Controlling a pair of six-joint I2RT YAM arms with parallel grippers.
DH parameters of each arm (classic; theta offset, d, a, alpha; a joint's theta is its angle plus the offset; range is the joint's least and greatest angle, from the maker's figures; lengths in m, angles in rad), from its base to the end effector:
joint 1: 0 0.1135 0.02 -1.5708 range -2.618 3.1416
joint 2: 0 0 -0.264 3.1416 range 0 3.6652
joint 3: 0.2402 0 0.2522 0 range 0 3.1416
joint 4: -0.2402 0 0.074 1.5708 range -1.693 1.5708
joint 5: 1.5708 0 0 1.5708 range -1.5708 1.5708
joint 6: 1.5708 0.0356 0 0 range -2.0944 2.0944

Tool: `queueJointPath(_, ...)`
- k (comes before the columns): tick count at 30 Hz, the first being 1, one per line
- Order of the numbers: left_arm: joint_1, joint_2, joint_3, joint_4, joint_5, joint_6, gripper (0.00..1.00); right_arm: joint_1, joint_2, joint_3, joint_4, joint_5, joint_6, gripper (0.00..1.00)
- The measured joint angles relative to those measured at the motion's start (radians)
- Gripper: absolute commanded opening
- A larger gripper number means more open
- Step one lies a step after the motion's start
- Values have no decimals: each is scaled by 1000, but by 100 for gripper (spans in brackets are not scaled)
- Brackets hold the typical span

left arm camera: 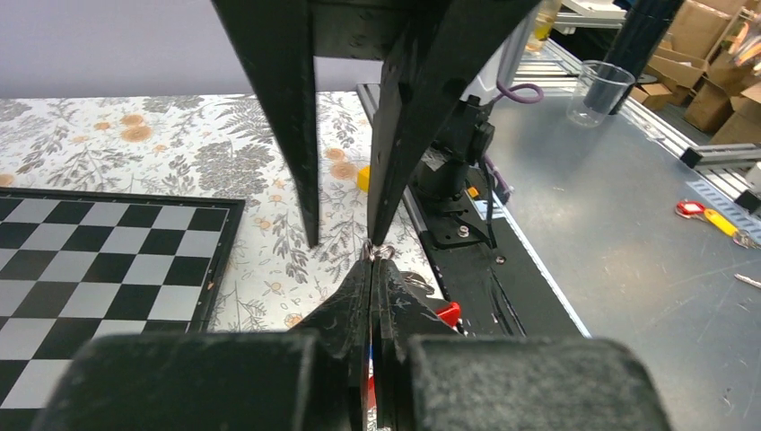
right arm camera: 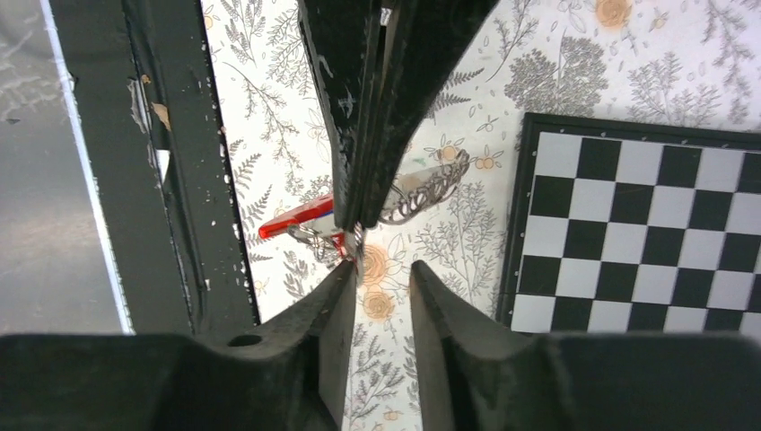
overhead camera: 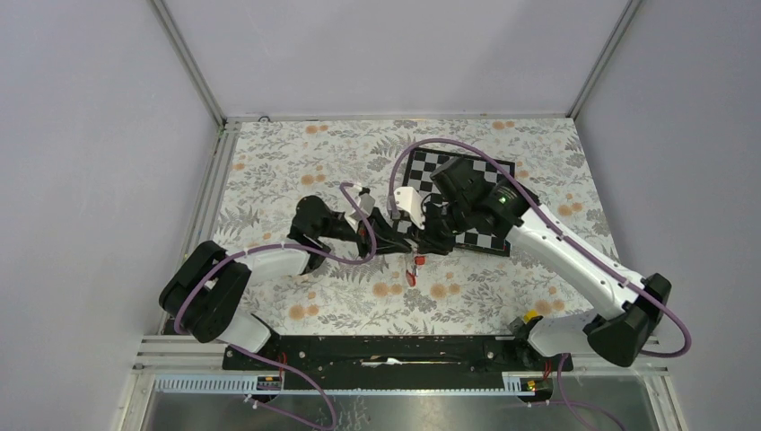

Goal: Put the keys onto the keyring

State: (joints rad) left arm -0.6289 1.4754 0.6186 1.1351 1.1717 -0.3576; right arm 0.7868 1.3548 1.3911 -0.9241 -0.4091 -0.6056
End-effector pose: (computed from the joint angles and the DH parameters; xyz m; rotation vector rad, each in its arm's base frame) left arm 0.2112 -0.1942 0.2546 1.2615 1.0924 -1.5188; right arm 0.1830 0.2036 0.3575 -1.7013 1.7552 0.5820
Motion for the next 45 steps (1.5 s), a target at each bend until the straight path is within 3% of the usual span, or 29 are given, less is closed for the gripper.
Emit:
queueJointPath(2, 0, -1, -8, 21, 23, -6, 0, 0, -35, -29, 23, -2, 3, 48)
queueJointPath(7, 0, -4, -14, 63, 68, -19, 0, -17, -103, -69, 58, -51, 2, 52)
queueJointPath(26, 0, -37, -24, 158, 112, -78, 0, -92, -183, -270, 214, -370, -14, 51)
queueJointPath(36, 0, -46, -26, 161, 112, -88, 0, -92, -183, -304, 266, -371, -14, 22)
queueJointPath(45, 0, -47, -26, 172, 111, -96, 0, -93, -180, -309, 271, -387, -14, 3)
